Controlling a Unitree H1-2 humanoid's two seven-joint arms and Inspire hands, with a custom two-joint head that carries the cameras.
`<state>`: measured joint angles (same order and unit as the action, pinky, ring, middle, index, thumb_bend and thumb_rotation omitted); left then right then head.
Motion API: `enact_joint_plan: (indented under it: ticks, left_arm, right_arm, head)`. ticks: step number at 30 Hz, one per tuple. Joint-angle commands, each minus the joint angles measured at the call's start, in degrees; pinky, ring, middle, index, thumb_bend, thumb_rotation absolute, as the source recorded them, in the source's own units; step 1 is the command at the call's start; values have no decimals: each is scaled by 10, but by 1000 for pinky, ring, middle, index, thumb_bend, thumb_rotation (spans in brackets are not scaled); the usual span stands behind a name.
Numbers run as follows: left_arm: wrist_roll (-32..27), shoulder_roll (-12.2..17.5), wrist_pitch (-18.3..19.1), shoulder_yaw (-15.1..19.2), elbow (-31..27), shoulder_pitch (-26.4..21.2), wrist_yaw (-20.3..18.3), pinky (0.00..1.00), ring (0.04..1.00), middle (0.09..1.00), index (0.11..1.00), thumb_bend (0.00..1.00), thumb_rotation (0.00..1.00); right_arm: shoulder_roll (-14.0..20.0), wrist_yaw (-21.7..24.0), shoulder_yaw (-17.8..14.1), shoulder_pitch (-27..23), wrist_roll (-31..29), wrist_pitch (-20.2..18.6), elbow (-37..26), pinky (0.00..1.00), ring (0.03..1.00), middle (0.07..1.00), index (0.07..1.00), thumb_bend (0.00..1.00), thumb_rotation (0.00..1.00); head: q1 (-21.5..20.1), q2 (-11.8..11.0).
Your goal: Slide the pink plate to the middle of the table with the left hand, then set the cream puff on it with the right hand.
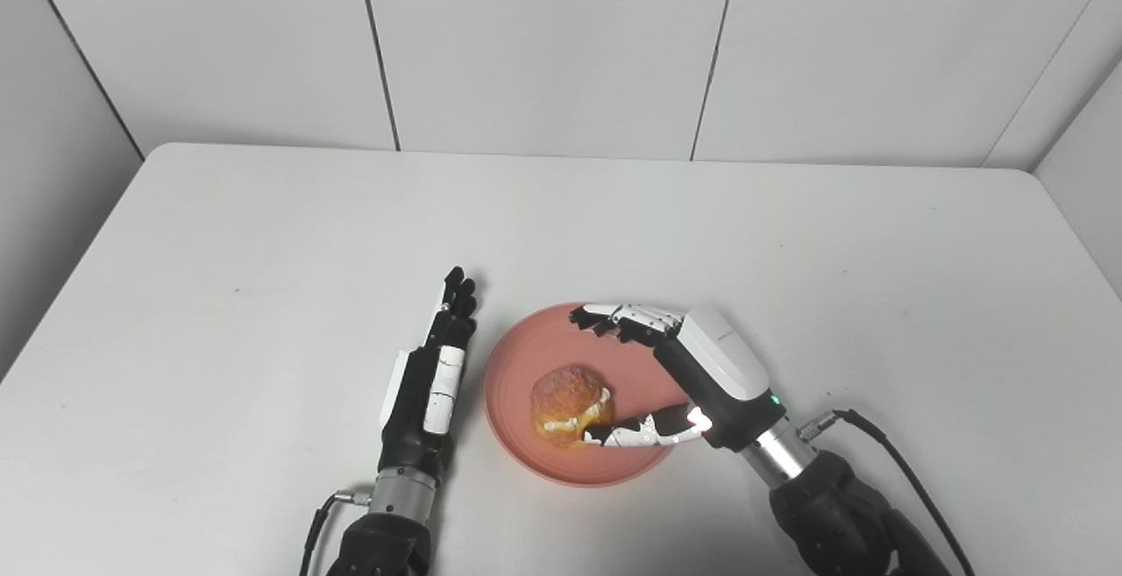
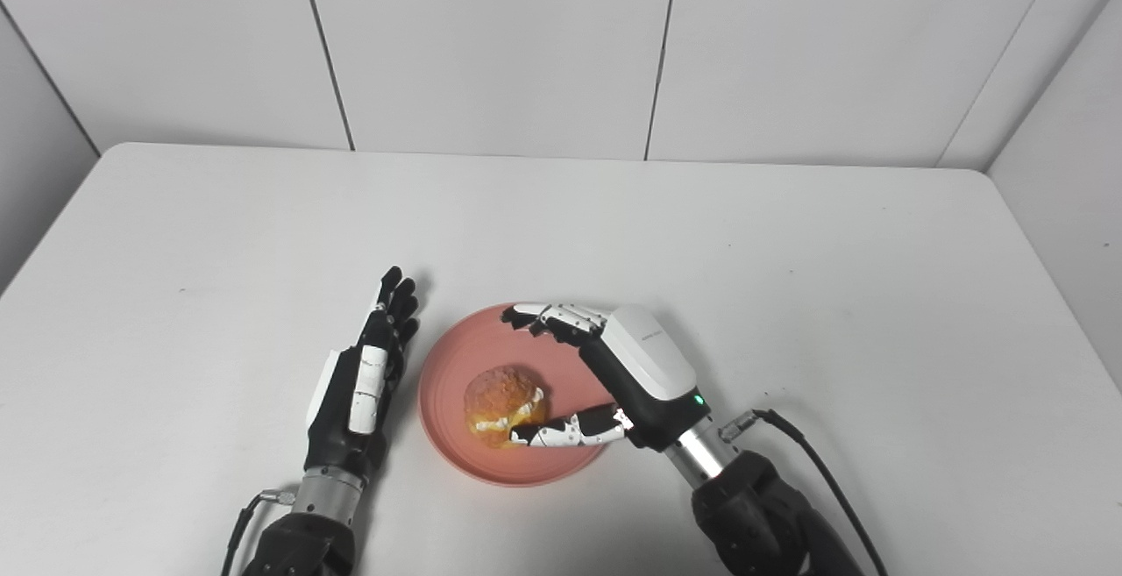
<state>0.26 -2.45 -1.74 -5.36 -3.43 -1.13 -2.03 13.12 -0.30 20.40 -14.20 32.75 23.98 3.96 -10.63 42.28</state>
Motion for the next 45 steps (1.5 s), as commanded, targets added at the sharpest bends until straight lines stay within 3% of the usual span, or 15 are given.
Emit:
enact_joint_plan:
  ticks: [1,10,15,19,22,25,28,34,40,45]
  left_arm:
    - [-3,-8,-1,-6,-3,2,-4,1000,1000,1000,1000,775,1000]
    - [1,-7,-1,-7,-5,2,-2,1000,1000,1000,1000,771,1000]
    - [-3,-9,-4,-6,-6,2,-3,1000,1000,1000,1000,772,1000]
    - [2,-9,-3,-8,-7,5,-2,1000,1000,1000,1000,794,1000]
    - [4,-4,16,-10,-17,6,-6,1000,1000,1000,1000,803,1000]
    - [2,0,19,-9,-21,9,-8,1000,1000,1000,1000,800,1000]
    - [6,2,15,-9,-22,11,-6,1000,1000,1000,1000,802,1000]
    - [8,4,10,-9,-21,13,-5,1000,1000,1000,1000,792,1000]
    - [7,6,23,-8,-27,13,-6,1000,1000,1000,1000,811,1000]
    - [6,4,2,-7,-16,12,-4,1000,1000,1000,1000,785,1000]
  right_arm:
    - [8,-5,-3,-8,-14,28,-28,667,762,806,821,613,453]
    - [-20,-9,-28,20,-62,8,-50,776,880,924,957,628,528]
    - [-43,-5,-51,43,-60,-35,-75,819,907,930,966,608,637]
    - [-69,1,-65,63,-49,-101,-101,861,930,959,990,728,840]
    - [-99,1,-75,80,-86,-135,-113,926,975,992,999,739,902]
    - [-129,0,-85,96,-141,-151,-120,987,998,1000,1000,684,888]
    - [-150,-5,-89,110,-162,-155,-123,1000,1000,1000,1000,608,984]
    - [-176,10,-100,126,-229,-205,-133,1000,1000,1000,1000,598,1000]
    - [-190,1,-110,128,-260,-209,-131,1000,1000,1000,1000,600,1000]
    - [-186,20,-110,126,-290,-226,-129,1000,1000,1000,1000,621,996]
  head:
    - [0,0]
    - [2,-1]
    - [4,-5]
    - [8,-6]
    - [12,-9]
    - [11,-10]
    - [10,-11]
    - [10,-12]
    - [9,-9]
    - [8,-9]
